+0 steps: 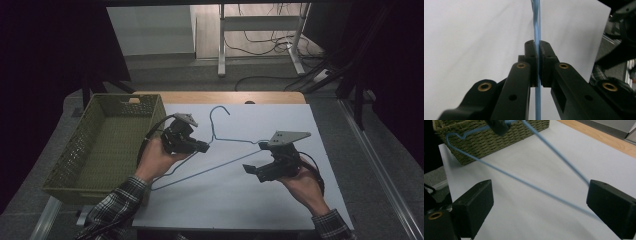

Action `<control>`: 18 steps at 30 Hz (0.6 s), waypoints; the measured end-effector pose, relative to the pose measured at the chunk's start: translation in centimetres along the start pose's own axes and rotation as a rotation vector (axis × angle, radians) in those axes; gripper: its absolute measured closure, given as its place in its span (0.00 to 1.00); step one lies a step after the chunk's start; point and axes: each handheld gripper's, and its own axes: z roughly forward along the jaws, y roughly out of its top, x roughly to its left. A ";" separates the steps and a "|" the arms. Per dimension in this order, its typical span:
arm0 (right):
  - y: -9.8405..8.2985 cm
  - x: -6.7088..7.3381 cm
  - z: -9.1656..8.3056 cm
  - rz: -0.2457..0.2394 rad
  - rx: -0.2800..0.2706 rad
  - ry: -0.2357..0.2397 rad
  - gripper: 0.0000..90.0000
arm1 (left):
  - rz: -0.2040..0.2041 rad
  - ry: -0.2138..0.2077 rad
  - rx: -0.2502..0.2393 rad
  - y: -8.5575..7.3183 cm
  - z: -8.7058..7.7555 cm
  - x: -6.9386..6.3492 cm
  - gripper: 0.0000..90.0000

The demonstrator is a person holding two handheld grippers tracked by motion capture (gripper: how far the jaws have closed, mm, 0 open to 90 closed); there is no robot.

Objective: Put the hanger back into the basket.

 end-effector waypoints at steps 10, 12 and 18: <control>-1.8 -0.3 -1.0 0.058 0.014 -0.005 0.03 | -0.058 0.069 -0.069 0.3 -3.6 1.2 0.97; -2.1 -0.2 -1.1 0.059 0.018 -0.006 0.03 | -0.073 0.091 -0.080 0.2 -4.5 1.6 0.97; -2.9 -0.1 -1.1 0.079 0.022 -0.002 0.03 | -0.123 0.150 -0.120 -0.5 -7.3 2.8 0.97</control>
